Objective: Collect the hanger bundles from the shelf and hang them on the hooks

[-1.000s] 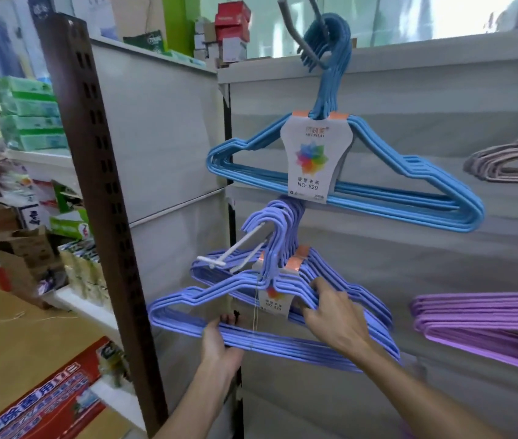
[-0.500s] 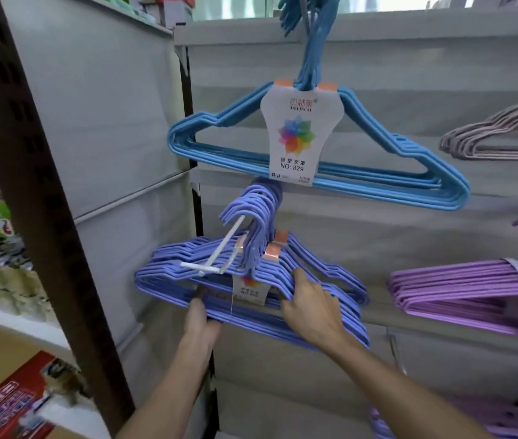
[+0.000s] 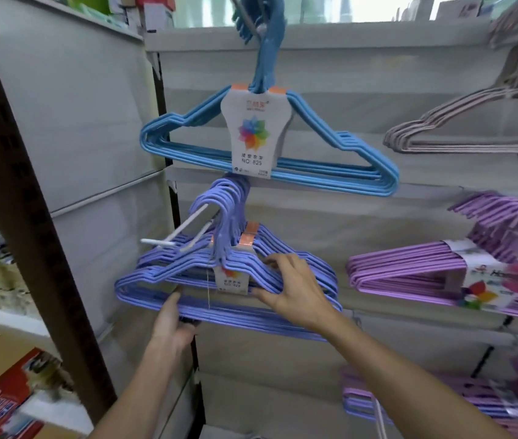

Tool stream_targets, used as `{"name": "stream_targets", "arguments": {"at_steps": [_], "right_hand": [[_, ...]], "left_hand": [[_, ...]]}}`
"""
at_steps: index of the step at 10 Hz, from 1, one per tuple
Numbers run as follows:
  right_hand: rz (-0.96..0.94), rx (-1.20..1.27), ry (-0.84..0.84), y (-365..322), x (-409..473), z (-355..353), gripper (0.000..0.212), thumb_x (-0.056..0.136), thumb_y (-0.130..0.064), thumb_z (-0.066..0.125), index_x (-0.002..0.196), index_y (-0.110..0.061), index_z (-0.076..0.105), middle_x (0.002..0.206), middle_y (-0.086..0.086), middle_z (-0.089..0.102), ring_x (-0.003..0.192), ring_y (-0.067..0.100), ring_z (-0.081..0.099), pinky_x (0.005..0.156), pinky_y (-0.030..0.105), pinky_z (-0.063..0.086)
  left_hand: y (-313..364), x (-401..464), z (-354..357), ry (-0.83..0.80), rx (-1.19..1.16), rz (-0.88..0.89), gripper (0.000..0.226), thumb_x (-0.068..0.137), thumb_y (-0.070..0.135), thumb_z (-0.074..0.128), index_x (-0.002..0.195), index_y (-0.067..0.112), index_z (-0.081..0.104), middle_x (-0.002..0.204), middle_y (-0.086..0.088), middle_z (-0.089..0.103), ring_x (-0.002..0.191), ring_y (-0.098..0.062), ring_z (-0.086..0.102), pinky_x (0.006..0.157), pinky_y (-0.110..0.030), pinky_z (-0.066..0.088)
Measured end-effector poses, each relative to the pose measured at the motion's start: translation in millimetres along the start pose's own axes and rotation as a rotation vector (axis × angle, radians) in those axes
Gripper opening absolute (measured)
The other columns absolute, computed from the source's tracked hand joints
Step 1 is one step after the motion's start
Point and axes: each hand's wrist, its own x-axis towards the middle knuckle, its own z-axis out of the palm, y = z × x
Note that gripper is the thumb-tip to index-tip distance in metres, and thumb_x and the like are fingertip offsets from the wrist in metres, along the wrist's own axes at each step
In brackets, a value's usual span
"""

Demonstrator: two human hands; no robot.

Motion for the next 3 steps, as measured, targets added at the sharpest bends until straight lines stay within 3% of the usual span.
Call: {"name": "stream_targets", "arguments": {"at_steps": [1,2,3], "right_hand": [[-0.021,0.032,0.021,8.9,-24.2,-29.2,0.056,0.083,-0.056,0.066,0.129,-0.028,0.051,0.125,-0.004,0.050,0.122,0.018,0.045,0.104,0.040,0.039],[-0.021,0.029,0.073,20.0,-57.5,-67.7,0.052,0.085,-0.050,0.068,0.128,-0.024,0.054,0.125,-0.001,0.053,0.121,0.022,0.047,0.103,0.041,0.039],[-0.027,0.054,0.134,39.5,-89.3,-106.3,0.048,0.085,-0.046,0.069,0.124,-0.021,0.057,0.120,0.002,0.056,0.117,0.025,0.050,0.101,0.042,0.041]], "left_hand": [[-15.5,-20.0,-4.1,0.004,0.009,0.030,0.015,0.096,0.024,0.060,0.103,0.011,0.058,0.118,-0.015,0.054,0.101,-0.030,0.059,0.092,-0.048,0.048],[-36.2,-53.0,-1.8,-0.002,0.028,0.060,0.050,0.099,0.025,0.057,0.145,0.014,0.042,0.153,-0.020,0.033,0.139,-0.036,0.040,0.109,-0.049,0.039],[-62.0,-92.3,6.8,0.012,0.063,0.128,0.054,0.101,0.025,0.053,0.151,0.018,0.035,0.156,-0.021,0.031,0.140,-0.036,0.039,0.112,-0.048,0.037]]}}
